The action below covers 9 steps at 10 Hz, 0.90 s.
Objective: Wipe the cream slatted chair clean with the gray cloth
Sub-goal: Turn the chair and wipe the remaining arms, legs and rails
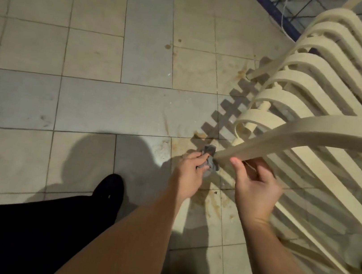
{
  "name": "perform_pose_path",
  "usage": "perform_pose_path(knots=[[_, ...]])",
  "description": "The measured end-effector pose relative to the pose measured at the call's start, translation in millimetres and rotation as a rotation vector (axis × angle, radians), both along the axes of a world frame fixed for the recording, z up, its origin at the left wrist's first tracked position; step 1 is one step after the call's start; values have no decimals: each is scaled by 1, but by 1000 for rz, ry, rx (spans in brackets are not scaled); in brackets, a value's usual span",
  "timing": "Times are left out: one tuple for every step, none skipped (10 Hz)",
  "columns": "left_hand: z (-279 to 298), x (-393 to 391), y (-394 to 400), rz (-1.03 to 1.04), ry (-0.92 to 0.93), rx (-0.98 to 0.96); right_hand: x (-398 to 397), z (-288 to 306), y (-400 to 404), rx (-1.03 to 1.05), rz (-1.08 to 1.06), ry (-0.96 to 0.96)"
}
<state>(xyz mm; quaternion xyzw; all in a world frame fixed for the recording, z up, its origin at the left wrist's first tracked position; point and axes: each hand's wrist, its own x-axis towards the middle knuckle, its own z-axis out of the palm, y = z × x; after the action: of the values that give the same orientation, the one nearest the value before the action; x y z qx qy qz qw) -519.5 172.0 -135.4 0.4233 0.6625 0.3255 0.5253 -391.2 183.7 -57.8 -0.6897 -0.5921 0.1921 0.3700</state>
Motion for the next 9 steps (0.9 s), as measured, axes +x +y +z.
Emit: perform_pose_path(knots=[[-29,-12,12,-77,-167,-177,1,-5,2,-33,30,11],[-49,-37,18,44,-185,-459,5,-6,5,-58,74,27],[-92,-53,1,80,-28,-466,6,-9,6,-59,83,22],[-96,-58,3,170,77,-439,6,-16,6,-31,85,8],[-96,-47,26,82,19,-394,9,-20,6,-24,80,8],[-106,-18,51,-101,-1,-296,13,-22,7,-11,95,-8],[-114,-6,65,-2,46,-411,14,-22,8,12,123,-30],[-122,-3,64,7,-60,-406,14,-21,9,-7,123,11],[-108,2,55,81,-104,-408,12,-20,8,-48,86,58]])
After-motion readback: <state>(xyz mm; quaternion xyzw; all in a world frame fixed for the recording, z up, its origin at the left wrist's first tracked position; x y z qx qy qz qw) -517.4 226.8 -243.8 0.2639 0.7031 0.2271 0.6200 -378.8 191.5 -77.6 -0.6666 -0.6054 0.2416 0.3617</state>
